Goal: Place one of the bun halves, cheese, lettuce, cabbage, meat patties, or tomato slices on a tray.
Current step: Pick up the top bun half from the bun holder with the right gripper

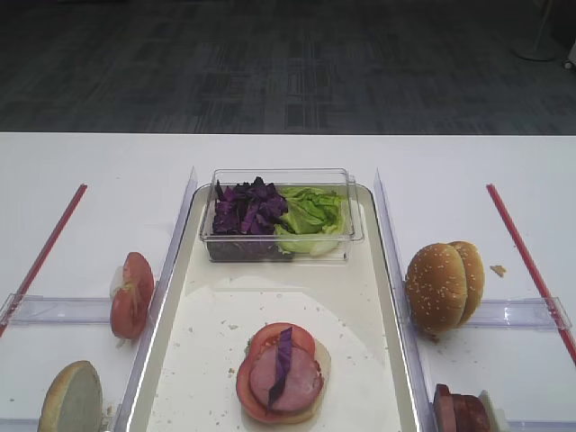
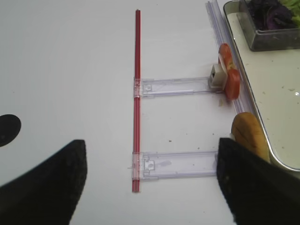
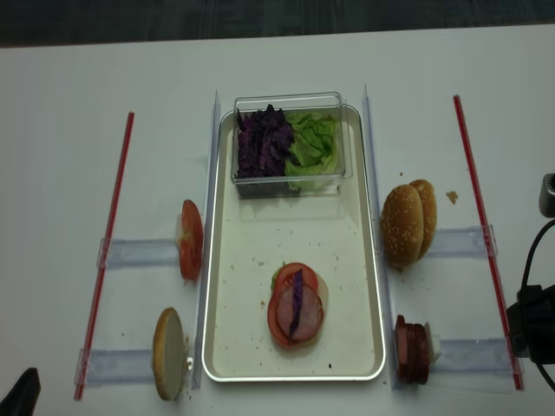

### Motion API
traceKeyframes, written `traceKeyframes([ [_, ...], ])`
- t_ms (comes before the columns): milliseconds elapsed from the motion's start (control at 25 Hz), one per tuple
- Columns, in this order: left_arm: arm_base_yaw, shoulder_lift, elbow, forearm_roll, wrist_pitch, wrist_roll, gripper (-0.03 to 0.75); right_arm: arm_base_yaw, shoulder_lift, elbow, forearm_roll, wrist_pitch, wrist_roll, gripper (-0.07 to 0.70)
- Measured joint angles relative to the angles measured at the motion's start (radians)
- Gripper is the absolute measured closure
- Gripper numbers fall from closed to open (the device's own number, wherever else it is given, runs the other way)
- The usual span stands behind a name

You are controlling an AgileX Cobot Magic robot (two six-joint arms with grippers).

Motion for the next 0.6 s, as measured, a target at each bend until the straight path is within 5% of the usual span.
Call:
traceKeyframes([
  [600,0.0,0.0,0.0,0.0,0.0,0.0,0.19,0.0,0.167,-0.13,-0.028,-0.005,-0.008,0.008],
])
